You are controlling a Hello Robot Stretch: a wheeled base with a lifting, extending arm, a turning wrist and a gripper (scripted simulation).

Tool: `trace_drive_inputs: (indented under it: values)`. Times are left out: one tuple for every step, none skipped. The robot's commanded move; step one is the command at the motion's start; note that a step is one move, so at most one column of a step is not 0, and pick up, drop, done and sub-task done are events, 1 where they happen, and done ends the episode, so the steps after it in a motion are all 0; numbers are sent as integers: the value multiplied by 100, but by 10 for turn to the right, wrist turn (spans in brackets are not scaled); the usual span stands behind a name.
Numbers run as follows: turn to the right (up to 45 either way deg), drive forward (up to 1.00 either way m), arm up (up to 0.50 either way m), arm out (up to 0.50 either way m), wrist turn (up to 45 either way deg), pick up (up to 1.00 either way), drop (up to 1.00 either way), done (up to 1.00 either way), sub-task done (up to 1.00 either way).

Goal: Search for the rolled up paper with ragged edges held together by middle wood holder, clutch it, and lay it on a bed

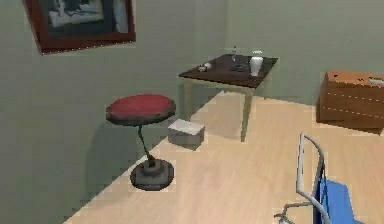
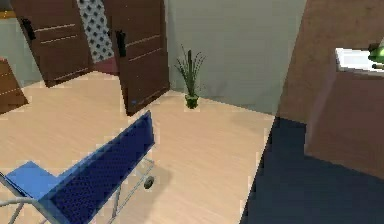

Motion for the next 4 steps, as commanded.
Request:
trace_drive_inputs:
  values:
    - [0, 60, 0, 0, 0, 0, 0, 0, 0]
    - [210, 0, 0, 0, 0, 0, 0, 0, 0]
    - [0, 100, 0, 0, 0, 0, 0, 0, 0]
    - [210, 0, 0, 0, 0, 0, 0, 0, 0]
